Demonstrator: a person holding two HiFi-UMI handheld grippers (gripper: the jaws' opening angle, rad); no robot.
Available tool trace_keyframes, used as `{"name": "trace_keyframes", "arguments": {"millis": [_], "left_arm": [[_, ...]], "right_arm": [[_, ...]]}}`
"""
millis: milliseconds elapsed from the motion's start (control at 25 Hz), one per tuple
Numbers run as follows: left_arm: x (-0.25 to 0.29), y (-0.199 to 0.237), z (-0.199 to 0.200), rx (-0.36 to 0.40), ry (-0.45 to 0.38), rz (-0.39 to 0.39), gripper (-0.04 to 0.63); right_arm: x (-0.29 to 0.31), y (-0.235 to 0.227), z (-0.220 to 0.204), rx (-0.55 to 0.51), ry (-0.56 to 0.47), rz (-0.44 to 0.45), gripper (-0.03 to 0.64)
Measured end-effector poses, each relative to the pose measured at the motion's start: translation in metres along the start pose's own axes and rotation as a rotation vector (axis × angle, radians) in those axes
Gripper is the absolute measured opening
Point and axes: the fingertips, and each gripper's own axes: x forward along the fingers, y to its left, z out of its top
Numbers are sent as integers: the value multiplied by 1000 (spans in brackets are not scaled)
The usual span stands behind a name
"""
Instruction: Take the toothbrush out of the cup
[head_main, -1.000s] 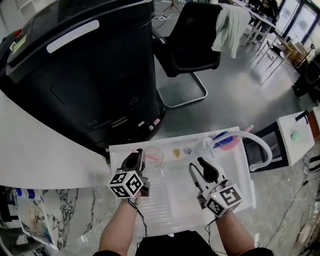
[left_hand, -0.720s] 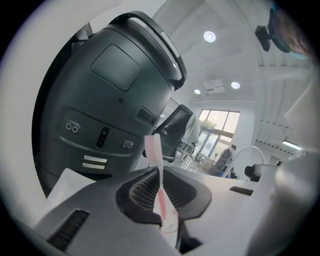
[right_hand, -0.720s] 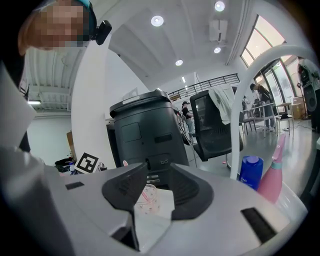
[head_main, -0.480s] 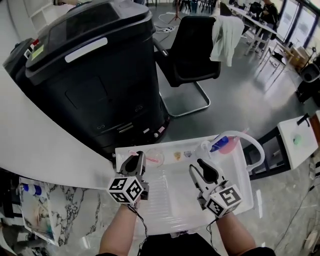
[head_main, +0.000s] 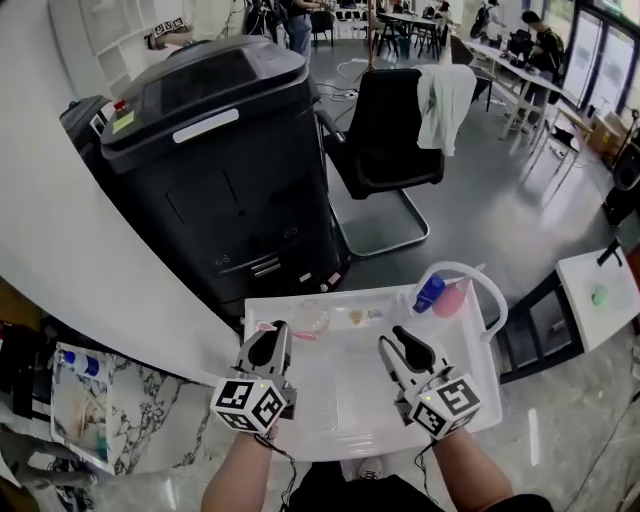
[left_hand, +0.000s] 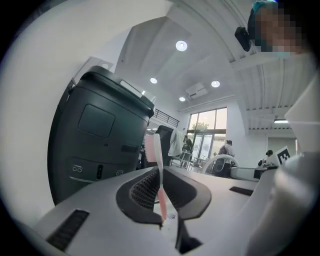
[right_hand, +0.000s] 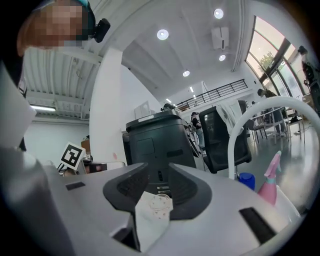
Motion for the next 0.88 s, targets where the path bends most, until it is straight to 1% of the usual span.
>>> {"name": "trace_keyframes", "arguments": {"millis": [80,200,400,640,880], "left_arm": [[-19,-13,7,25,-18,10,35],[-48,-36,15,64,-45,27,35],[-99,-70,20,91,-80,62,35],[-159,-94,6,128,-66,122,35],[-206,-102,-4,160,-27,170,35]], "right_arm": [[-11,5,5,-2,-11,14,118],[-31,11,10,-4,-28,35,64],[-58,28,12,-8,-29,80,21],[-75,56,0,11,-5,147,17],[-81,95,-15,25,26,214,17]]}}
